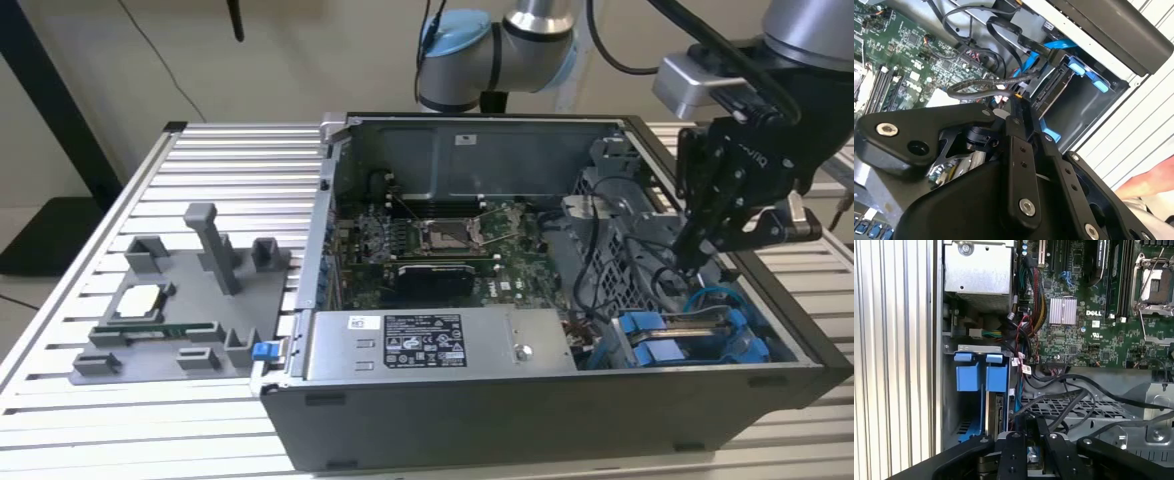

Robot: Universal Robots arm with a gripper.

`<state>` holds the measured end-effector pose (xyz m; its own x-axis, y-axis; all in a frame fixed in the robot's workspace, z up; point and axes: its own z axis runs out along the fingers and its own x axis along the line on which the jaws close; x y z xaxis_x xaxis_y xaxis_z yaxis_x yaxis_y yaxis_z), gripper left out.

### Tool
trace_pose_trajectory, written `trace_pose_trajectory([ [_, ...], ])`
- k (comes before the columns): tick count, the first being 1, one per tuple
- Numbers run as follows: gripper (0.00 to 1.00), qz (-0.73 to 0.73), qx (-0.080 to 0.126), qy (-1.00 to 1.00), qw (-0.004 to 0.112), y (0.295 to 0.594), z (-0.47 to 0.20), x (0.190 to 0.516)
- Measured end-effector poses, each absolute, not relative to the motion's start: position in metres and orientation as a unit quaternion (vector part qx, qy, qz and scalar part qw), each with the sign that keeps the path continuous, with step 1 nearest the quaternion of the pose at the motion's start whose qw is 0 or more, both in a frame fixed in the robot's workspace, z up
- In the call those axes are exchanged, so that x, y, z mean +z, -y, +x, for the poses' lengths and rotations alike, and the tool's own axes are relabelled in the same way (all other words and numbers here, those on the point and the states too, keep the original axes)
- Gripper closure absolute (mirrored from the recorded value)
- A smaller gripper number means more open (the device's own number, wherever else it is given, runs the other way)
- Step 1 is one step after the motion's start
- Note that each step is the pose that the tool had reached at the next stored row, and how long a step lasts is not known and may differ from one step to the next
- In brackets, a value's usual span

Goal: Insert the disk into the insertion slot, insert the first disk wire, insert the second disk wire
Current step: 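Insert the first disk wire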

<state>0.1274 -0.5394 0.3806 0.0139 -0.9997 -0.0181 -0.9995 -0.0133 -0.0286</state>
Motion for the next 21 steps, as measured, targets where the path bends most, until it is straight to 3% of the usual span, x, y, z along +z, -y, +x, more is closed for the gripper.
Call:
trace_pose_trajectory([
  [16,1.0,-0.712,-0.009,-0.702,0.011,0.5394,0.131,0.3782],
  [21,1.0,-0.712,-0.012,-0.702,0.003,0.54,0.1357,0.3764],
])
